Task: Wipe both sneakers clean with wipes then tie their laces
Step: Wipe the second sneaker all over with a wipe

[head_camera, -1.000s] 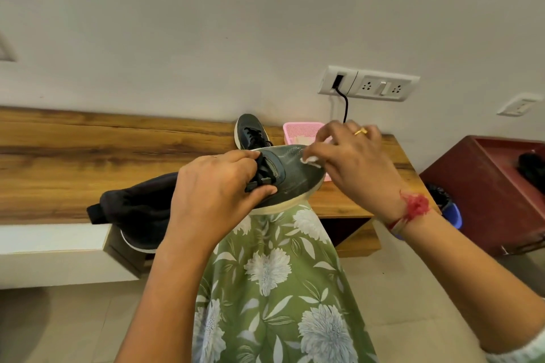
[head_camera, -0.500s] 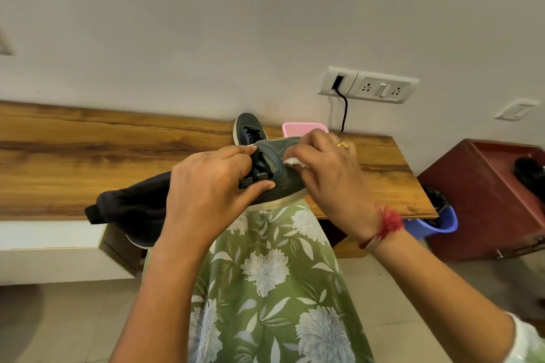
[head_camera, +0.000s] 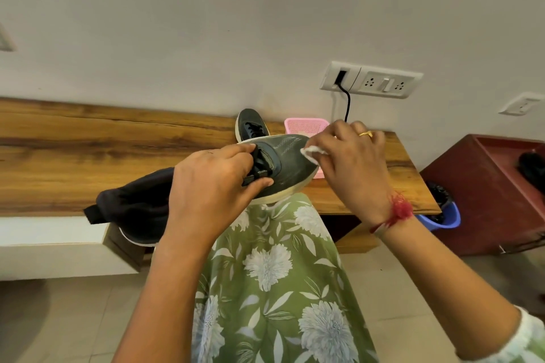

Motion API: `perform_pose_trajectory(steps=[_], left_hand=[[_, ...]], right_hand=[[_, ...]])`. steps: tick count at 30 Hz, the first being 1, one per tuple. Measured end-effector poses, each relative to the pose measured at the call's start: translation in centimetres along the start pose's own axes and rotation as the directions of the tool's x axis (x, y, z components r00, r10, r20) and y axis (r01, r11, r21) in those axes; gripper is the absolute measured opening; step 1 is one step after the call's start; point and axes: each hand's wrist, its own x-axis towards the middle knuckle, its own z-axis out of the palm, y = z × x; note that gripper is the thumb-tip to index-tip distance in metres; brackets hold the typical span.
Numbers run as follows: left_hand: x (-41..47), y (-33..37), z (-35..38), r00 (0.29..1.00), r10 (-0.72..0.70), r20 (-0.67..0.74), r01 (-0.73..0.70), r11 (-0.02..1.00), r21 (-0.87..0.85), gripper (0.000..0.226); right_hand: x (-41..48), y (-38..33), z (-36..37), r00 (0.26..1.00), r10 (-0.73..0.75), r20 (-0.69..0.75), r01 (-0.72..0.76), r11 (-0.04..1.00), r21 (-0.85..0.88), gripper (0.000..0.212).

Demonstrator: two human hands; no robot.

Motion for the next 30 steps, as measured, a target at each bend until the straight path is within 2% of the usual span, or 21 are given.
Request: perform_pose_trajectory(steps=[2,5,7,9,10,12,15,16,19,20,21,22,23,24,25,26,27,28,29,30], left_hand=[[0.1,0.3,0.1,1.000,0.005,-0.001,-0.005,1.000,-0.012,0.037],[0.0,0.2,0.0,1.000,0.004,-0.010,-0.005,0.999,-0.041,0.039],[-0.1,0.3,0.1,1.000,0.022,-0.007,-0.023,0.999,-0.034,0.038],[0.0,0.6,0.3,0.999,0.041,0.003,-0.041,0.999,-0.029,0.037],[0.0,0.7,0.4,0.999,0.043,0.006,-0.043,0.999,-0.033,0.037],[0.1,0.7,0.6,1.000,0.022,0.008,-0.022,0.998,-0.057,0.038],[-0.1,0.2,0.4,1.000,0.005,0.005,-0.004,0.997,-0.077,0.039],[-0.1,0.2,0.4,1.000,0.013,0.007,-0.013,0.997,-0.070,0.039],[-0.1,0.4,0.6,0.998,0.041,0.040,-0.040,0.999,-0.031,0.038],[-0.1,0.4,0.7,0.998,0.045,0.044,-0.044,0.999,-0.028,0.038],[-0.1,0.4,0.7,0.998,0.038,0.041,-0.036,0.998,-0.048,0.039],[0.0,0.3,0.6,1.000,0.015,0.026,-0.013,0.995,-0.098,0.040],[-0.1,0.1,0.4,1.000,-0.016,-0.007,0.015,0.986,-0.169,0.039],[-0.1,-0.2,0.3,0.997,-0.052,-0.049,0.038,0.969,-0.244,0.037],[-0.2,-0.4,0.2,0.992,-0.093,-0.089,0.061,0.949,-0.310,0.036],[-0.3,-0.6,0.1,0.985,-0.128,-0.112,0.081,0.931,-0.357,0.039],[-0.3,-0.8,0.1,0.982,-0.145,-0.120,0.090,0.921,-0.380,0.042],[-0.3,-0.9,0.2,0.982,-0.144,-0.120,0.088,0.921,-0.381,0.044],[-0.4,-1.0,0.3,0.984,-0.135,-0.113,0.085,0.925,-0.369,0.045],[-0.4,-1.1,0.4,0.987,-0.130,-0.099,0.087,0.929,-0.359,0.046]], right_hand=[[-0.2,-1.0,0.2,0.997,0.080,-0.009,-0.079,0.995,0.052,0.010],[-1.6,-3.0,0.5,0.999,0.012,0.040,-0.021,0.974,0.227,0.016],[-1.3,-2.2,0.6,0.998,0.012,0.062,-0.022,0.986,0.164,0.019],[-0.2,-0.8,0.6,0.998,0.069,0.002,-0.069,0.998,0.015,0.015],[0.2,-0.5,0.4,0.994,0.103,-0.021,-0.103,0.995,-0.002,0.011],[0.1,-1.4,0.1,0.989,0.145,0.023,-0.147,0.986,0.085,0.011],[-1.2,-2.9,0.3,0.990,0.064,0.122,-0.094,0.961,0.262,0.016],[-1.5,-2.8,0.4,0.993,0.048,0.109,-0.072,0.970,0.232,0.018],[-0.6,-1.0,0.9,0.999,0.034,-0.037,-0.035,0.998,-0.053,0.010],[-0.1,-0.1,1.1,0.998,0.053,-0.035,-0.057,0.991,-0.119,0.010],[0.2,0.8,1.3,0.996,0.093,-0.009,-0.093,0.987,-0.129,0.011],[0.5,1.7,1.3,0.988,0.154,0.019,-0.154,0.988,0.004,0.012],[0.7,2.4,0.9,0.966,0.257,0.038,-0.257,0.926,0.277,0.010],[0.8,2.7,0.4,0.923,0.374,0.091,-0.352,0.724,0.594,0.007],[0.8,2.9,-0.2,0.869,0.468,0.158,-0.378,0.423,0.823,0.005],[0.5,2.9,-0.8,0.833,0.515,0.203,-0.347,0.199,0.917,0.006],[0.1,2.7,-1.1,0.818,0.530,0.222,-0.312,0.085,0.946,0.006],[-0.3,2.3,-1.2,0.821,0.523,0.228,-0.283,0.026,0.959,0.006],[-0.6,1.9,-1.3,0.834,0.501,0.232,-0.265,-0.006,0.964,0.007],[-0.7,1.3,-1.3,0.846,0.485,0.221,-0.257,0.009,0.966,0.010]])
